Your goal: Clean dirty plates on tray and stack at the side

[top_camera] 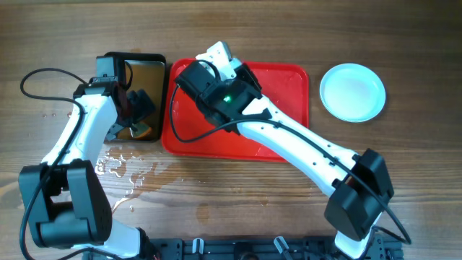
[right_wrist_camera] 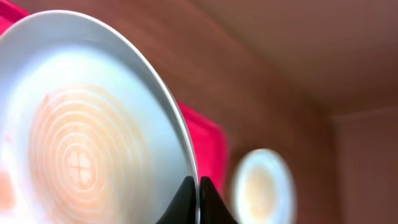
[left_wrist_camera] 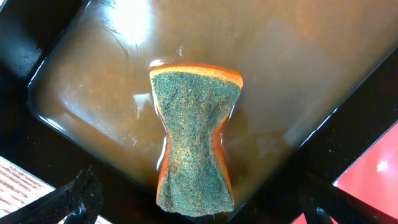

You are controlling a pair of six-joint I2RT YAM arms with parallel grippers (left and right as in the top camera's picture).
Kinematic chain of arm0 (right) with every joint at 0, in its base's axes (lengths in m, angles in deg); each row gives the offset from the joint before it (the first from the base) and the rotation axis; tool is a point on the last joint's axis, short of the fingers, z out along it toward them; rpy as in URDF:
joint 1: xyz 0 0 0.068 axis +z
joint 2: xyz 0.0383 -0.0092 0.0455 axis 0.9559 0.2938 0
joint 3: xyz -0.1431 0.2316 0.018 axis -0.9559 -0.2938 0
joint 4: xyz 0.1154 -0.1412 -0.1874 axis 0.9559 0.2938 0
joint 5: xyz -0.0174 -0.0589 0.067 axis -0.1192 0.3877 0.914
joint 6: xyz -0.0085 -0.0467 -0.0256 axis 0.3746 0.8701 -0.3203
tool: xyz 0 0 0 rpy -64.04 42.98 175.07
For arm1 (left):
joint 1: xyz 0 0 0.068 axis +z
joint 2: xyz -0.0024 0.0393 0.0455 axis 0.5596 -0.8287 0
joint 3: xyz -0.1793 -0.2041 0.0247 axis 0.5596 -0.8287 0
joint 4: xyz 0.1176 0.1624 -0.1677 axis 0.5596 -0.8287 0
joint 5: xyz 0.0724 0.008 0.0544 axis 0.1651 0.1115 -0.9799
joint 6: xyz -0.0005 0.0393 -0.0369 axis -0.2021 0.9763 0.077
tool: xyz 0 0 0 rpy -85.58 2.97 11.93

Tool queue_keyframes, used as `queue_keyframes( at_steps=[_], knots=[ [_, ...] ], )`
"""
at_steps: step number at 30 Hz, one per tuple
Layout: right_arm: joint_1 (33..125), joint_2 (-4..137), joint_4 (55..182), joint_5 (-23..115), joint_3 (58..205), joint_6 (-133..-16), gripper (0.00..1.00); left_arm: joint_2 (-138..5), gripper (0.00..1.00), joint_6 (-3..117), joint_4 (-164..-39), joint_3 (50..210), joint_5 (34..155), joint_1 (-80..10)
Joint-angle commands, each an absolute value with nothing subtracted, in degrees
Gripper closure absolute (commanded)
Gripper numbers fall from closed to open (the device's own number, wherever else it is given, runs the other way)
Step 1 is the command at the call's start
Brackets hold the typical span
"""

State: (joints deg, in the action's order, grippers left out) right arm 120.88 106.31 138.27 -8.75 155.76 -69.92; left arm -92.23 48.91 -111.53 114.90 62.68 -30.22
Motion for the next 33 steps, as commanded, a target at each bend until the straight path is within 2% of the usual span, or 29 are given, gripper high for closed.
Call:
queue_keyframes(
  at_steps=[1,7,11,15,18,33],
  knots=[
    [114.63,105.28,137.94,13.10,155.63,-81.60,0.96,-92.49,0.00,48.98,-111.38,114.56,63.14,-30.04],
    [102.17,105.76,137.92,37.78,154.04,-83.78,0.96,-92.47,0.00,48.98,-111.38,114.56,63.14,-30.04],
    [97.06,105.83,134.73,45.87,147.83,-83.78,0.96,-92.49,0.00,48.98,-111.36,114.56,63.14,-30.04],
    [95.85,105.83,126.14,52.82,137.97,-84.26,0.95,-92.49,0.00,48.98,-111.38,114.56,63.14,-30.04],
    [95.81,105.83,120.94,53.54,133.51,-86.84,0.96,-92.49,0.00,48.98,-111.38,114.56,63.14,-30.04],
    [95.88,106.53,111.47,53.58,125.18,-89.81,0.96,-92.49,0.00,48.98,-111.36,114.56,63.16,-30.04]
  ],
)
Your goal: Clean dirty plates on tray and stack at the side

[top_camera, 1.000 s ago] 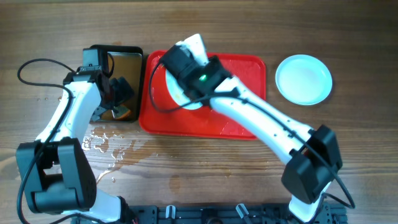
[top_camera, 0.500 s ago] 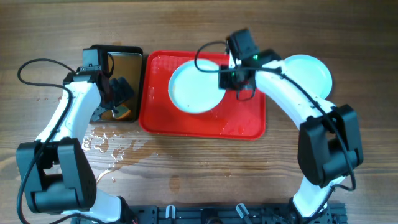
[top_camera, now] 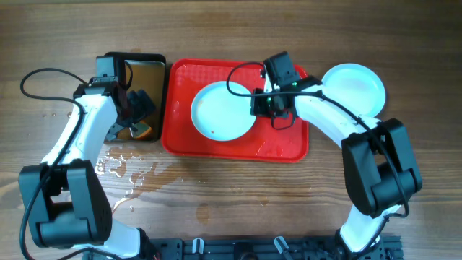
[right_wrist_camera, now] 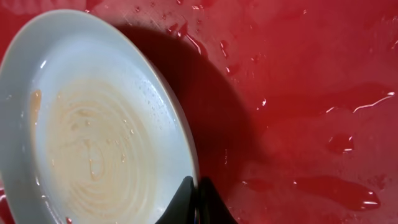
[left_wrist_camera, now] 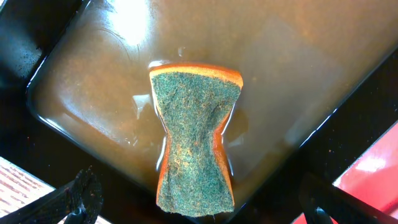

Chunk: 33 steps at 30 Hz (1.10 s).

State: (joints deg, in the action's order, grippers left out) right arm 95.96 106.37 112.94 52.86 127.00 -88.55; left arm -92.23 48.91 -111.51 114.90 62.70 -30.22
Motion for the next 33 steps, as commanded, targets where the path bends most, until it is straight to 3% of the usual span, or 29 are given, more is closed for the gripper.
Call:
queue_keyframes(
  at_steps=[1,10,16,23,33],
  knots=[
    [95.90,106.53,111.19,53.58,124.86,-89.84,0.96,-92.49,0.00,48.96,-111.36,114.56,63.20,-30.04],
    [97.47,106.53,109.59,53.54,124.81,-89.84,0.96,-92.49,0.00,48.98,-114.18,114.56,94.26,-31.27],
    [99.94,106.53,108.63,52.10,124.81,-91.06,0.96,-92.49,0.00,49.20,-114.05,114.56,93.85,-36.64],
    [100.03,106.53,109.77,52.07,124.81,-92.74,0.96,-92.73,0.00,48.94,-113.70,114.56,84.08,-43.11],
    [100.36,106.53,111.56,52.84,124.81,-94.34,0.96,-97.28,0.00,45.92,-112.01,114.56,82.02,-44.05]
  ],
)
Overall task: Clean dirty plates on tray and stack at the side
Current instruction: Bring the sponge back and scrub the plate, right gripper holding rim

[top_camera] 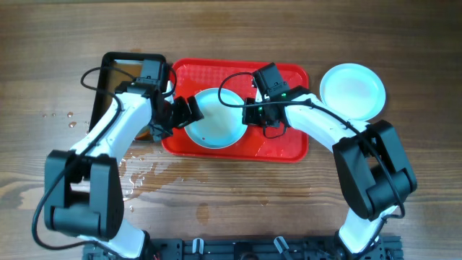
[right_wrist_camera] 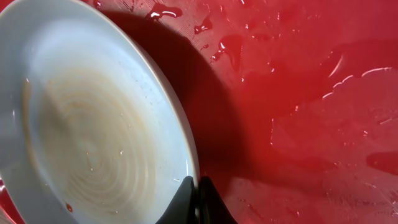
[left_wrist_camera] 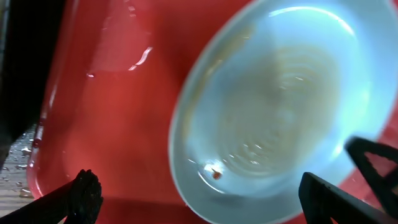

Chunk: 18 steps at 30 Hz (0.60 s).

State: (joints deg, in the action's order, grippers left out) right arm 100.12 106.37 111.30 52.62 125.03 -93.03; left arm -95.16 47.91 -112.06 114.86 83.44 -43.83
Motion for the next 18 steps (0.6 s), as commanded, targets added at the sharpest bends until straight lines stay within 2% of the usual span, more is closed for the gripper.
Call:
queue_keyframes(
  at_steps=[1,10,15,17,18],
  knots=[
    [100.36,106.53,111.91,52.99,124.81,-94.43,0.96,-97.56,0.00,45.92,-112.04,114.56,82.61,-44.12],
    [101.80,106.53,113.18,53.39,124.81,-95.48,0.95,-98.15,0.00,45.94,-110.22,114.56,85.67,-45.95],
    [102.30,106.04,116.85,53.30,126.37,-94.78,0.82,-98.59,0.00,45.94,-109.78,114.56,85.47,-46.56],
    [102.30,105.02,118.40,53.08,127.57,-93.20,0.71,-98.61,0.00,45.94,-109.85,114.56,84.45,-46.56],
    [102.30,104.38,119.08,53.06,128.05,-92.31,0.61,-98.61,0.00,45.94,-109.83,114.56,84.12,-46.56]
  ],
)
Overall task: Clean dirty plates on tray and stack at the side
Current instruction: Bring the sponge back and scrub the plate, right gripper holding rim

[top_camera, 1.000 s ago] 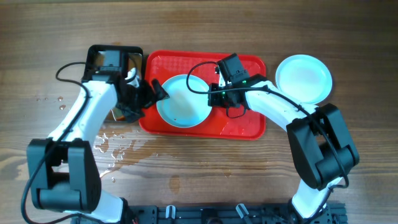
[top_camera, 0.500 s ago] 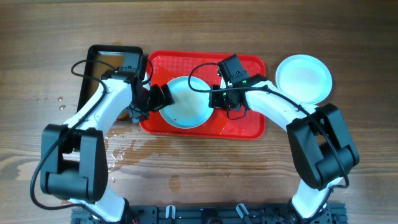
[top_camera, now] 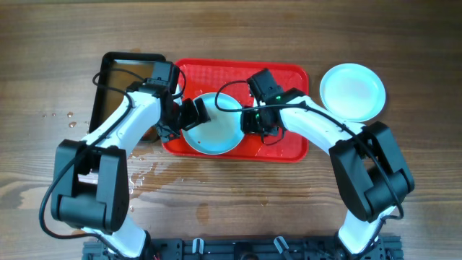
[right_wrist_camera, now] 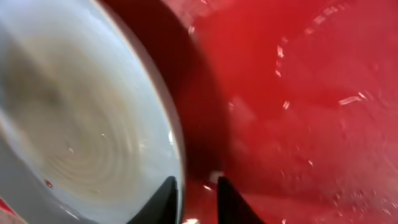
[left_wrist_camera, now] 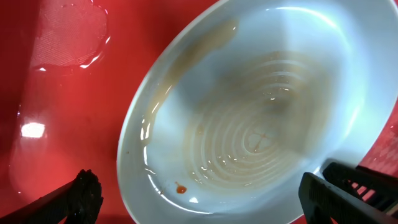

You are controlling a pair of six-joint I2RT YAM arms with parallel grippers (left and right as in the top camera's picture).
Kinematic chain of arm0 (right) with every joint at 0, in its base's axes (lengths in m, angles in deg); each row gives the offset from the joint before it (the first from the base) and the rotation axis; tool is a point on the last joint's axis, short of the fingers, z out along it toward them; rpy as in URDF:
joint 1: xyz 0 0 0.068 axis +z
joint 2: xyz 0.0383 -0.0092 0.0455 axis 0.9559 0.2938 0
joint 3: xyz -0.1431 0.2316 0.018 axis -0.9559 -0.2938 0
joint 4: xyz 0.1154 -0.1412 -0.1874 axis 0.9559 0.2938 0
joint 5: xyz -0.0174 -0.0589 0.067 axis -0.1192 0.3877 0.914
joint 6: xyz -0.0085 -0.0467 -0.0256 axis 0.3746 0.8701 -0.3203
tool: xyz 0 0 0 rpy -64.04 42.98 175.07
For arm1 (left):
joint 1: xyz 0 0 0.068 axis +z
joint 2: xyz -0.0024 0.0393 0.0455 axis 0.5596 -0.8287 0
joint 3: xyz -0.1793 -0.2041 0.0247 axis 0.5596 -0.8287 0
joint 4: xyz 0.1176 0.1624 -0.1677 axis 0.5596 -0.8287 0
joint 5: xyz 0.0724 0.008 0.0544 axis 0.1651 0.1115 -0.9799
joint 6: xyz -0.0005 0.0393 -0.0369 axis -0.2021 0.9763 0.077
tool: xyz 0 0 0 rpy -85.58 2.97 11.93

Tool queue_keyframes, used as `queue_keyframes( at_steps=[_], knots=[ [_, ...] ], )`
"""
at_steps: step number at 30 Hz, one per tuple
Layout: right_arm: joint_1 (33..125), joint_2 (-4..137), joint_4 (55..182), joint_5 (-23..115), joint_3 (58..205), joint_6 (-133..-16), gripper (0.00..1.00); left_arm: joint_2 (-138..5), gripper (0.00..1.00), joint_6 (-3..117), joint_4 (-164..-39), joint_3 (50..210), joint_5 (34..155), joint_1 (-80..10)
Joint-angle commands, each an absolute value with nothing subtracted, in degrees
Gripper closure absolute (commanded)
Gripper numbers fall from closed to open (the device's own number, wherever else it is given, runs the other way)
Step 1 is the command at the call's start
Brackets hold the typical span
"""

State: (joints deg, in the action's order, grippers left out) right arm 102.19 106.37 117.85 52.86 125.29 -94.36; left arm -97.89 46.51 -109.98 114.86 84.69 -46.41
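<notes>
A white plate (top_camera: pixel 214 131) with brownish smears and a small red speck lies on the red tray (top_camera: pixel 289 76). It fills the left wrist view (left_wrist_camera: pixel 249 118) and the left half of the right wrist view (right_wrist_camera: pixel 74 124). My left gripper (top_camera: pixel 189 114) hangs wide open over the plate's left side (left_wrist_camera: pixel 211 199), holding nothing. My right gripper (top_camera: pixel 251 121) is at the plate's right rim, its jaws a little apart astride that rim (right_wrist_camera: pixel 196 199). The sponge is out of view.
A clean white plate (top_camera: pixel 352 92) sits on the wood right of the tray. A black tub (top_camera: pixel 119 72) of brown water stands left of the tray, partly under my left arm. Water drops (top_camera: pixel 133 173) wet the table in front of the tub. The tray floor (right_wrist_camera: pixel 298 93) is wet.
My right gripper was shut on the plate's rim; now its fingers stand apart around that rim. My left gripper has moved a little further in over the plate.
First my right gripper held the dirty plate tilted up over the tray's left end, while my left hung open over a sponge in the tub. Then the plate was down on the tray, still gripped. Later my left gripper was over the plate, empty. Now my right has opened.
</notes>
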Motion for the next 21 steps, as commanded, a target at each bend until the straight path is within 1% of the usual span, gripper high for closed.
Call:
queue_keyframes(
  at_steps=[1,2,3,4,5,8,11,13,17,21],
  knots=[
    [102.30,103.53,119.71,52.90,128.57,-91.04,0.44,-98.61,0.00,45.94,-109.81,114.56,84.10,-46.56],
    [102.30,102.59,120.32,52.88,129.10,-89.29,0.29,-98.61,0.00,45.94,-109.78,114.56,84.10,-46.56],
    [102.30,102.04,120.78,52.93,129.49,-88.18,0.17,-98.61,0.00,45.94,-109.78,114.56,84.10,-46.56],
    [102.30,101.45,121.81,52.97,130.19,-86.14,0.10,-98.61,0.00,45.94,-109.81,114.56,84.10,-46.56],
    [102.30,101.13,123.08,52.93,130.96,-84.96,0.07,-98.61,0.00,45.94,-109.81,114.56,84.10,-46.56],
    [102.30,101.08,126.88,52.93,134.08,-81.49,0.06,-98.61,0.00,45.94,-109.74,114.56,84.10,-46.56],
    [101.95,101.08,127.01,53.12,135.68,-78.56,0.00,-98.63,0.00,45.94,-109.81,114.56,84.10,-46.56],
    [101.12,101.08,128.21,53.54,136.90,-77.95,0.01,-98.63,0.00,45.94,-109.81,114.56,84.10,-46.56],
    [96.97,101.10,134.53,59.37,141.25,-71.91,0.01,-98.61,0.00,45.94,-109.81,114.56,84.10,-46.56],
    [94.39,101.45,130.84,58.46,141.66,-69.66,0.01,-98.63,0.00,45.94,-109.78,114.56,84.10,-46.56]
  ],
)
